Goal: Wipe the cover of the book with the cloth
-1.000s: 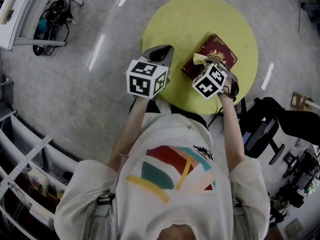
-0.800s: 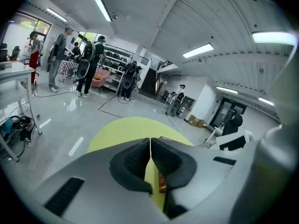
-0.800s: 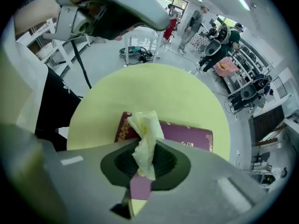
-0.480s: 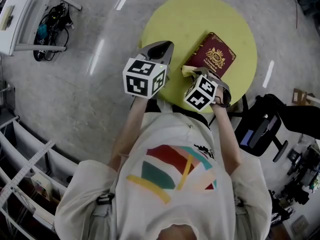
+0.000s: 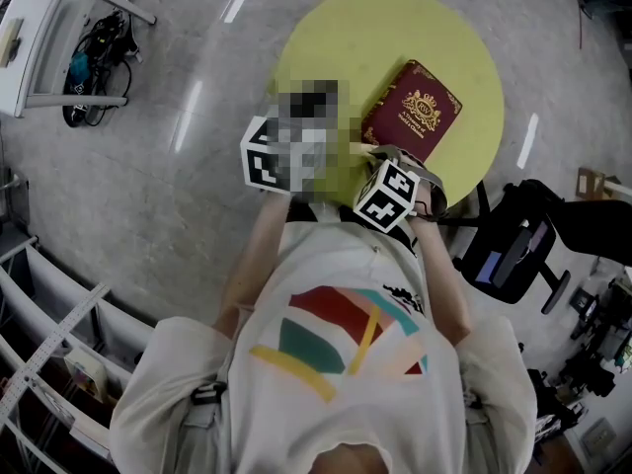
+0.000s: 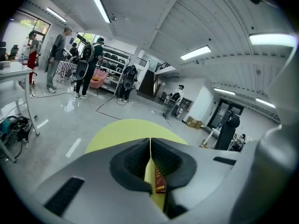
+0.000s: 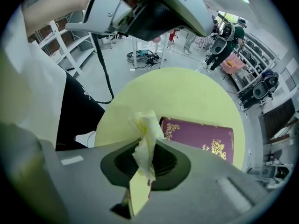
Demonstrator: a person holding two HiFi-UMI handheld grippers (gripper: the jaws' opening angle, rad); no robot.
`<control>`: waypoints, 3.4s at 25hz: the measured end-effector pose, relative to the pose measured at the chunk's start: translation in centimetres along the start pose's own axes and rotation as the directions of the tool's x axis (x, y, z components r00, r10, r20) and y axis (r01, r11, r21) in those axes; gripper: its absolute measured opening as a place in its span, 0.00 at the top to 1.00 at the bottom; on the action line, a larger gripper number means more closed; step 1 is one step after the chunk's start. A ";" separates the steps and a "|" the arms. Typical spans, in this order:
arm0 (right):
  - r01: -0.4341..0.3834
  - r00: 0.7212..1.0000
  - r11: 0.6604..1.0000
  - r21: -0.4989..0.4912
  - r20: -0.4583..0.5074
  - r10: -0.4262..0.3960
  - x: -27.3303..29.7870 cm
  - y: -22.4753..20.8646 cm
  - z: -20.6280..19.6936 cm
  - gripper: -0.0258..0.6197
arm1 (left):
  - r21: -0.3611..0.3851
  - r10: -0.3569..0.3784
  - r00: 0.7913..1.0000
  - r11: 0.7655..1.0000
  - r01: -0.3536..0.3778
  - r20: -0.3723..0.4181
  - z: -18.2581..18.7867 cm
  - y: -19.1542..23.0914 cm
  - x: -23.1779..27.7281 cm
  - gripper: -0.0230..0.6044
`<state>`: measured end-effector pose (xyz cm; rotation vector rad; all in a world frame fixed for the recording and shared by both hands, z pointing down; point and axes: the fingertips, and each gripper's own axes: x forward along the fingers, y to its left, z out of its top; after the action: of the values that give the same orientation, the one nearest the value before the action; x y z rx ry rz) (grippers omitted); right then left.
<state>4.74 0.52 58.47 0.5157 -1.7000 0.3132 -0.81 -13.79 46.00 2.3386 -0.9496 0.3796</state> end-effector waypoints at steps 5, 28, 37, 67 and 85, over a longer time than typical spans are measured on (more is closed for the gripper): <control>-0.016 1.000 1.000 0.006 0.004 0.016 0.3 0.2 0.0 0.91 | -0.006 0.001 1.000 1.000 -0.001 -0.002 -0.3 0.0 0.0 0.93; 0.166 0.986 0.982 -0.086 0.022 -0.165 -2.0 -10.9 2.0 0.91 | -0.058 0.058 0.998 0.997 -0.057 0.017 -1.4 2.0 -2.7 0.93; 0.316 0.946 0.948 -0.030 0.087 -0.312 -4.4 -17.8 1.9 0.91 | -0.010 0.059 0.996 0.998 -0.058 0.068 1.5 1.6 -3.1 0.93; 0.180 0.981 0.976 -0.118 0.099 -0.169 2.8 -19.2 3.2 0.91 | -0.080 0.123 0.991 0.990 -0.119 0.056 -0.3 3.4 -4.0 0.93; -0.119 0.969 0.985 -0.127 0.201 0.143 2.0 -1.3 6.8 0.91 | -0.077 0.083 0.993 0.994 -0.077 0.085 0.9 3.2 -2.9 0.93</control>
<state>-0.70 -4.18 58.99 0.3618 -1.9499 0.2611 -5.05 -14.63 45.22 2.2714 -1.0840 0.2701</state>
